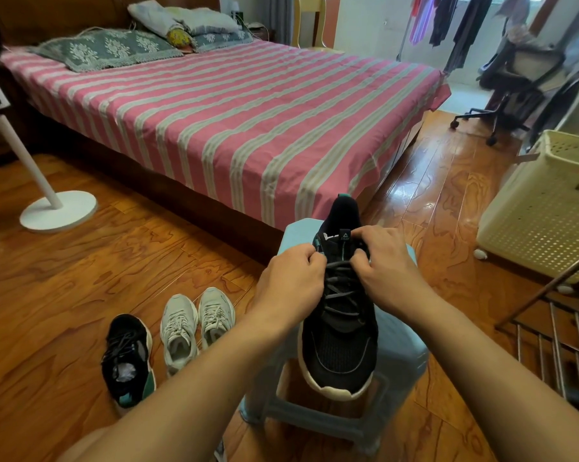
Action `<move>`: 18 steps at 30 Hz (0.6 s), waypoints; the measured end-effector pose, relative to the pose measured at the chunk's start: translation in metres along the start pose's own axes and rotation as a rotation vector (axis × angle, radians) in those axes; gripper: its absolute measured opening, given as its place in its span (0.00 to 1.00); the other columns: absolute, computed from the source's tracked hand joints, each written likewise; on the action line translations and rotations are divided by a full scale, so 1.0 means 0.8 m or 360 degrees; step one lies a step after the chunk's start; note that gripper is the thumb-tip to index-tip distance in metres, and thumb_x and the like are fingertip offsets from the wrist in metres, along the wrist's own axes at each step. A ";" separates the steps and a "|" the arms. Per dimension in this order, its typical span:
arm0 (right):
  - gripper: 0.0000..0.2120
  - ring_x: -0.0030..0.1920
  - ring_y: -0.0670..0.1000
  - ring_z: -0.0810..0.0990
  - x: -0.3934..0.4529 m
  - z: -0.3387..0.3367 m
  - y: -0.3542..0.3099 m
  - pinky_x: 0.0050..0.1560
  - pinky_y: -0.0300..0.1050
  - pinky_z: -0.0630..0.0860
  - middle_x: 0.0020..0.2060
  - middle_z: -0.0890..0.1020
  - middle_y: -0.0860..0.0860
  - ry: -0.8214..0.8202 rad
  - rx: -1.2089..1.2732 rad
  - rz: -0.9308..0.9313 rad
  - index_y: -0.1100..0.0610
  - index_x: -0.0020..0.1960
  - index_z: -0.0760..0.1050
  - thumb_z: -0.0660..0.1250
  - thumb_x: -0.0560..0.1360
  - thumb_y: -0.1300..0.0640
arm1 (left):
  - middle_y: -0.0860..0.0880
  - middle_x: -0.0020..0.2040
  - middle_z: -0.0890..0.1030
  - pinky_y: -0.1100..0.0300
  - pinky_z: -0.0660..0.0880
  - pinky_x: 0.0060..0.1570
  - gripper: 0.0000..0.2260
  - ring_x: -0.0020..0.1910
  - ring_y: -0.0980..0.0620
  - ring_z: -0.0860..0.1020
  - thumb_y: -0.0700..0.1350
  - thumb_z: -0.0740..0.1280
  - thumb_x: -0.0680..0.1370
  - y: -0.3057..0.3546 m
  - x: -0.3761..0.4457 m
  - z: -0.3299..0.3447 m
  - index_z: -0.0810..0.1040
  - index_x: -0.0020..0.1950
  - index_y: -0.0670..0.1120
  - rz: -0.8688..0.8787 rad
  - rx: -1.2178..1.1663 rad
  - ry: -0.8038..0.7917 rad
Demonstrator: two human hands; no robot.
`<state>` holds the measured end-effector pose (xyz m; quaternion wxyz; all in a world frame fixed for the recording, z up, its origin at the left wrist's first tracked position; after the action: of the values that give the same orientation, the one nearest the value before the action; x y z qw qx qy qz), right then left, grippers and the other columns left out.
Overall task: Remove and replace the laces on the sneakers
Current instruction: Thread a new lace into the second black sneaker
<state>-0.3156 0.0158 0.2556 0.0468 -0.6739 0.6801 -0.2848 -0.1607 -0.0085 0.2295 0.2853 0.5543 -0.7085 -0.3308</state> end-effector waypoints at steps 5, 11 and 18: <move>0.14 0.56 0.46 0.63 0.000 0.002 -0.002 0.53 0.35 0.57 0.55 0.77 0.51 -0.0008 0.0018 -0.0029 0.57 0.63 0.75 0.60 0.79 0.60 | 0.49 0.39 0.71 0.52 0.64 0.36 0.15 0.37 0.49 0.71 0.44 0.58 0.82 0.000 -0.005 -0.001 0.66 0.35 0.48 0.0041 -0.0175 0.0293; 0.11 0.55 0.48 0.66 -0.001 -0.003 -0.012 0.56 0.36 0.58 0.52 0.79 0.54 0.0060 -0.0004 -0.0122 0.61 0.59 0.77 0.62 0.77 0.65 | 0.51 0.37 0.69 0.52 0.62 0.36 0.16 0.35 0.53 0.67 0.44 0.57 0.83 0.000 -0.011 0.013 0.63 0.35 0.48 -0.0166 -0.0314 0.0395; 0.13 0.55 0.42 0.62 0.000 0.000 -0.010 0.58 0.36 0.58 0.55 0.79 0.49 -0.0041 0.0037 -0.0093 0.56 0.62 0.77 0.62 0.80 0.60 | 0.49 0.46 0.70 0.47 0.72 0.44 0.13 0.43 0.45 0.73 0.52 0.52 0.86 0.014 0.014 0.000 0.65 0.44 0.49 0.0141 0.0151 0.0330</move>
<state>-0.3088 0.0161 0.2590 0.0549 -0.6966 0.6560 -0.2852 -0.1696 -0.0176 0.2386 0.3447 0.5666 -0.7138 -0.2249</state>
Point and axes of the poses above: each hand's wrist, its own x-axis towards the middle knuckle, its own z-axis out of the palm, y = z × x, the point moved 9 cm from there along x, towards the middle knuckle
